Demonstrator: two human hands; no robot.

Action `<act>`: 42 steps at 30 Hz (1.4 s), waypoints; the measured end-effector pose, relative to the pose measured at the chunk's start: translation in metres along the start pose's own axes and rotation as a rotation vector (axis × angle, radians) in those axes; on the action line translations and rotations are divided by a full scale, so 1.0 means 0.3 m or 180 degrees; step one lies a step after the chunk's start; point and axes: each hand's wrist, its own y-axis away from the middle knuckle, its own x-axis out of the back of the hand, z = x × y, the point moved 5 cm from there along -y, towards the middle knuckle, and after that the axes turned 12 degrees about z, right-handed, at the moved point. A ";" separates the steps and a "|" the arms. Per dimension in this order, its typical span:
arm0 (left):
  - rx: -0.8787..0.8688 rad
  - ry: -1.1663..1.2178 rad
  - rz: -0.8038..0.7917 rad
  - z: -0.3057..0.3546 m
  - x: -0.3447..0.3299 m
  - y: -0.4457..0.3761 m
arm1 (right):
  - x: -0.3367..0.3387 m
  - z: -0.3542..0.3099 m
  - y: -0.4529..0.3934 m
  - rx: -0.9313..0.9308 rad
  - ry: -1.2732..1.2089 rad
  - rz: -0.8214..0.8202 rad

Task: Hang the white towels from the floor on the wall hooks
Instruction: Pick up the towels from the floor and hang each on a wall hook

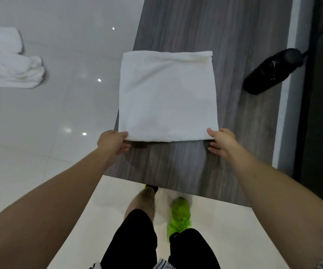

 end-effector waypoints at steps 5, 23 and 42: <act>-0.0001 0.0435 0.0012 -0.058 0.038 0.062 | 0.026 0.023 0.033 0.0078 -0.0365 -0.0040; -0.1540 0.0852 -0.0044 0.684 0.670 0.873 | 0.620 -0.679 1.047 0.1803 -0.0960 -0.0455; -0.2889 0.1877 -0.0248 1.076 1.003 1.414 | 1.016 -0.984 1.562 0.2993 -0.1390 -0.0285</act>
